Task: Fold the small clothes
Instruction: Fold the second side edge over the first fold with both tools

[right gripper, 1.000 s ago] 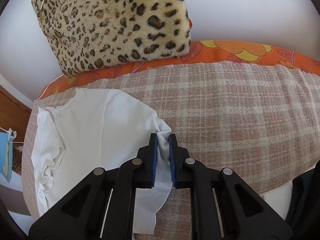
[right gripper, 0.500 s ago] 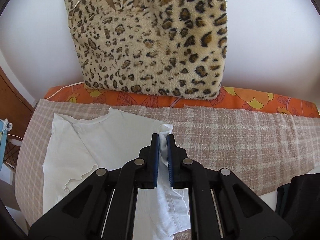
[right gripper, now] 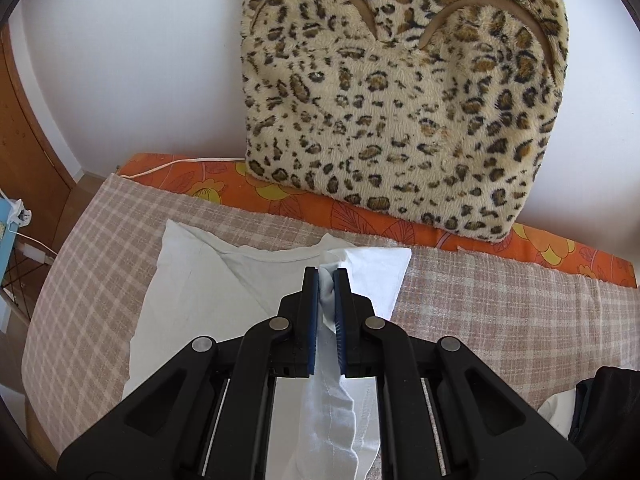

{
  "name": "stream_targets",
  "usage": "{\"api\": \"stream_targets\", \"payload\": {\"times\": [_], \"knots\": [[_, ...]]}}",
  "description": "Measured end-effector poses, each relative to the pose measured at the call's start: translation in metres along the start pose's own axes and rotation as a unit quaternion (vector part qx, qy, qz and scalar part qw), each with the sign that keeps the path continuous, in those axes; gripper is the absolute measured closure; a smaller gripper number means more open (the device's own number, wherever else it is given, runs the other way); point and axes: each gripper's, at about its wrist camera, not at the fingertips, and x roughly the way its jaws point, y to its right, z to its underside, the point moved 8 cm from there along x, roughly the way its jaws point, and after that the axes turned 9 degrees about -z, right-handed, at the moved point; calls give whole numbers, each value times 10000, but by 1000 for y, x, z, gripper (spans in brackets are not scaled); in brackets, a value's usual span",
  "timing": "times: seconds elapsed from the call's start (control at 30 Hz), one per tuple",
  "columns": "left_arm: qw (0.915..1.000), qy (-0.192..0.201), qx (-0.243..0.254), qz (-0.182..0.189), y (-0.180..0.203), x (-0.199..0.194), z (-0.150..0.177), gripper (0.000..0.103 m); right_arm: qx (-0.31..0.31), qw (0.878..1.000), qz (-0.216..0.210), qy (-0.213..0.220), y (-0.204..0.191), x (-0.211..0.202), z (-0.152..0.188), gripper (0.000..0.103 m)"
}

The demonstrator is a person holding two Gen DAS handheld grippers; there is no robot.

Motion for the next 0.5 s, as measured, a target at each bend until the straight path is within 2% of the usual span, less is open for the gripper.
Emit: {"api": "stream_targets", "payload": {"times": [0.2, 0.5], "knots": [[9997, 87, -166, -131, -19, -9, 2, 99, -252, 9996, 46, -144, -40, 22, 3, 95], [9993, 70, -295, -224, -32, -11, 8, 99, -521, 9978, 105, -395, -77, 51, 17, 95]]}}
